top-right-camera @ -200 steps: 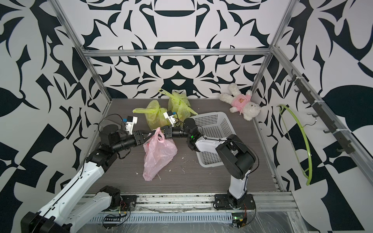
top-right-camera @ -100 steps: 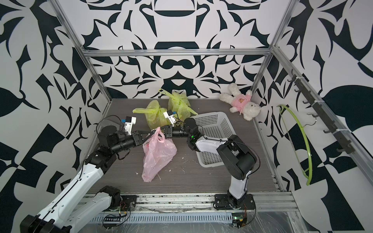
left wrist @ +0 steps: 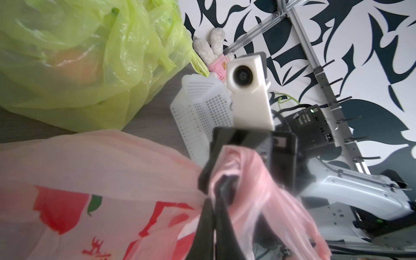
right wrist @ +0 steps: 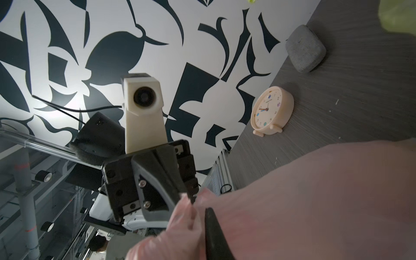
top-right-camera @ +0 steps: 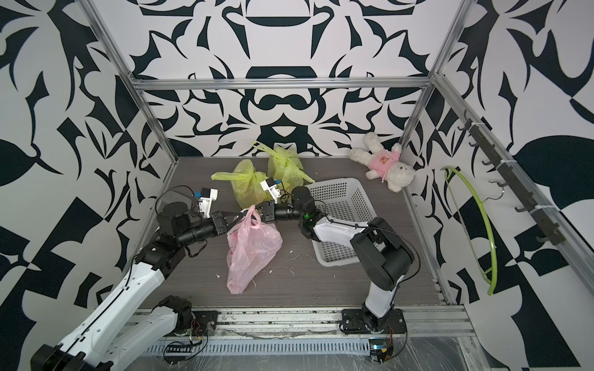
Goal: Place the peach into a plastic bag & tie a knot
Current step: Tie the plastic bag at the center of the board.
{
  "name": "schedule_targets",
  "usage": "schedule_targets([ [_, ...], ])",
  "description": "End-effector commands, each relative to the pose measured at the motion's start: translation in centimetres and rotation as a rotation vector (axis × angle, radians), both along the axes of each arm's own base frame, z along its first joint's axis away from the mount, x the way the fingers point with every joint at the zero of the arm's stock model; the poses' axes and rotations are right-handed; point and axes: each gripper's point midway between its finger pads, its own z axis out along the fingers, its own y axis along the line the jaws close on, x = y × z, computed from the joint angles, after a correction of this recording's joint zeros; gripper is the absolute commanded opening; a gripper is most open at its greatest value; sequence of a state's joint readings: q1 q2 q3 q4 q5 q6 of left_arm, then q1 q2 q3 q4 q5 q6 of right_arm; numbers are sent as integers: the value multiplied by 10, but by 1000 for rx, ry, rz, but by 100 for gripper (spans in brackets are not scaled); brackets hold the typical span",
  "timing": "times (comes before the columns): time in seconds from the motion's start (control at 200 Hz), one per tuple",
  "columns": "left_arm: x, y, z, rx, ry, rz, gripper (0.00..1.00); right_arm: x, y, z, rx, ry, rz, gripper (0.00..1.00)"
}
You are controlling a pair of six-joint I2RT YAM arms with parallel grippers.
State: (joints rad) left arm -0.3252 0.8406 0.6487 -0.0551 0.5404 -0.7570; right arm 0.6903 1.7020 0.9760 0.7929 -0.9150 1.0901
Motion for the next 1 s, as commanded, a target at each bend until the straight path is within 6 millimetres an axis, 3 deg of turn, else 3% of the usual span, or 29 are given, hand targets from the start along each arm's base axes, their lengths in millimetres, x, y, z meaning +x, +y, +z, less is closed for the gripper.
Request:
schedule_targets([
  [0.0,1,10,3,49,-33,49,0,-11,-19,22,-47,-154,-12,30],
  [0.12,1,12,6,53,-42,51,0,-16,-37,13,-190,-203,-62,40],
  [0.27,1,13,8,57,-51,56,0,-8,-73,-1,-429,-198,-221,41],
  [0.4,2,13,10,55,-53,55,0,-20,-92,21,-423,-153,-296,43],
  [0.57,2,11,10,54,-52,45,0,-58,-72,63,-326,-160,-241,49],
  [0.66,1,11,10,54,-52,44,0,-69,-56,73,-332,-180,-209,52],
  [0.81,0,10,13,47,-56,39,0,-73,-32,71,-344,-169,-158,52],
  [0.995,-1,10,17,42,-64,32,0,-69,-20,62,-373,-163,-154,52],
])
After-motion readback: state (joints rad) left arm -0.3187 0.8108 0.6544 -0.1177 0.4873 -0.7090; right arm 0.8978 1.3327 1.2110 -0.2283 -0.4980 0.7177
